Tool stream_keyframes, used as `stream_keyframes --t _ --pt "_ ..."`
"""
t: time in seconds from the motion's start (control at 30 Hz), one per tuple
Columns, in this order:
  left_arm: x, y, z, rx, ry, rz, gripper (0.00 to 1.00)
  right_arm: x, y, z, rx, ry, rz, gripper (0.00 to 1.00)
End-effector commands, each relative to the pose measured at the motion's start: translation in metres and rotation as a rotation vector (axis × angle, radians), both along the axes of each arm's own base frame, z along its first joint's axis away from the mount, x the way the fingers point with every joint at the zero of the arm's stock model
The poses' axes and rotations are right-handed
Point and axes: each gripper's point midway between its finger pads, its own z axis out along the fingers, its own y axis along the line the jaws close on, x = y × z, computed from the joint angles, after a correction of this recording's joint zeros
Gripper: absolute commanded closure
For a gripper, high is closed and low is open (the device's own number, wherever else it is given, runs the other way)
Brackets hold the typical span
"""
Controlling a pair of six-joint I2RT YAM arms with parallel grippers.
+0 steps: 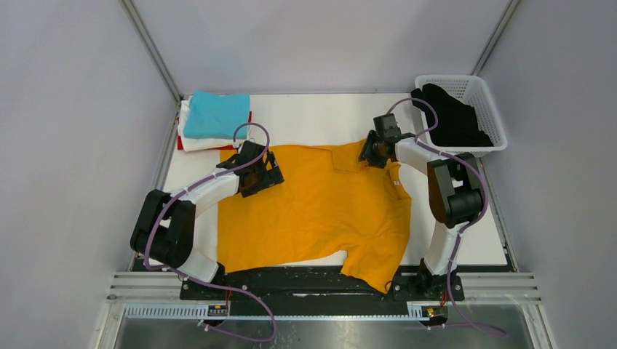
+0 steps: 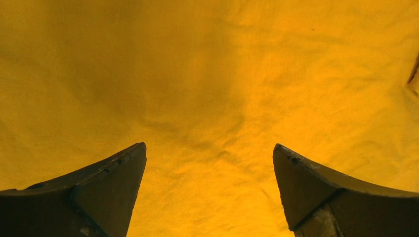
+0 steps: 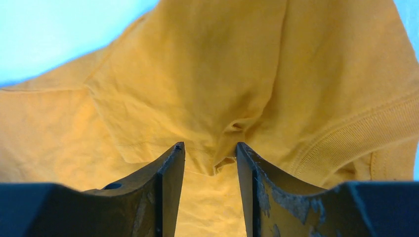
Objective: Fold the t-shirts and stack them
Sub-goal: Flatten out the tshirt
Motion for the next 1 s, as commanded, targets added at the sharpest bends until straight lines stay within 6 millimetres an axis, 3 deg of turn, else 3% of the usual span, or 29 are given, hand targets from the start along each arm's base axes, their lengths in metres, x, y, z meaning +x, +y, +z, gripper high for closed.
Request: stream_keyframes --t 0.0,0.2,0.37,0.7,0.77,0.97 --pt "0.003 0.004 -0.001 0.012 -0.017 0.026 0.01 0.026 0.011 0.016 0.053 -0.070 -0.015 0.50" --pt "0.004 0.006 0.000 0.023 -0.017 0.030 0.01 0.017 0.003 -0.004 0.010 -0.005 -0.030 0.51" --pt "0.005 0.007 0.001 0.026 -0.018 0.033 0.01 0.002 -0.016 -0.011 -0.081 0.031 -0.060 0.51" --pt "0.005 0.007 0.001 0.028 -0.017 0.035 0.01 0.006 -0.015 -0.014 -0.087 0.033 -0.057 0.82" --pt "0.004 0.008 0.001 0.031 -0.015 0.037 0.01 0.007 -0.014 -0.009 -0.082 0.020 -0.050 1.00" --pt "0.005 0.008 0.003 0.032 -0.021 0.038 0.01 0.015 -0.002 0.033 -0.021 -0.099 -0.025 1.00"
